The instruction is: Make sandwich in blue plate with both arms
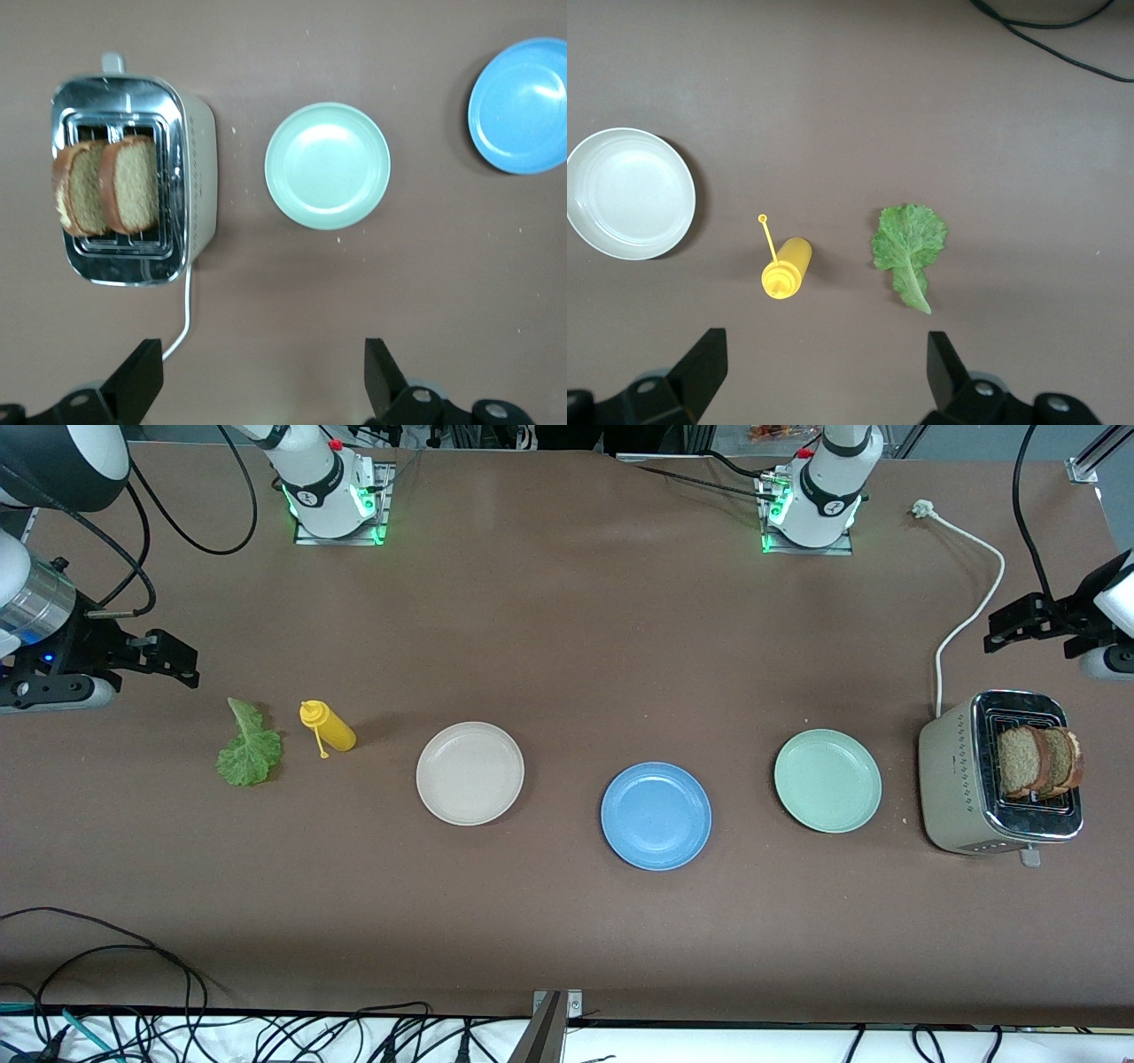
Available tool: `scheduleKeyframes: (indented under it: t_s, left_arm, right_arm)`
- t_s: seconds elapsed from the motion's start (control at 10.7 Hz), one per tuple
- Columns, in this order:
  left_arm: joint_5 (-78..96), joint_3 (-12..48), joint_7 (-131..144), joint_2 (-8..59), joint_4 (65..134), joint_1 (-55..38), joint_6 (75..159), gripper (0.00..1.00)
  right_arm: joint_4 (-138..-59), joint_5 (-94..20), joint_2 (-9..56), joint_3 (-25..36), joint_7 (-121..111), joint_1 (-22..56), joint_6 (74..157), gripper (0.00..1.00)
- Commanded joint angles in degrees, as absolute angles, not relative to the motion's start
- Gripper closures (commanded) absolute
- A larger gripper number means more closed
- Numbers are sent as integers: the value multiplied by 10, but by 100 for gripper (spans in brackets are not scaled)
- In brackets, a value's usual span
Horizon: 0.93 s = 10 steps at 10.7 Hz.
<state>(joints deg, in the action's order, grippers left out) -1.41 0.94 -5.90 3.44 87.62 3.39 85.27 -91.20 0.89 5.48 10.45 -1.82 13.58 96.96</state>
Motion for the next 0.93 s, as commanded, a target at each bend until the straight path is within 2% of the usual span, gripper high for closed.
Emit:
scheduleKeyframes:
  t_s: [0.0,0.84]
  left_arm:
    - [-26,4,-68,34,875,30,866,0]
    - [-22,11,-59,36,873,30,892,0]
  right_arm:
    - [-903,8,56,105,-25,133,969,0]
    - [-903,9,61,105,-25,134,974,0]
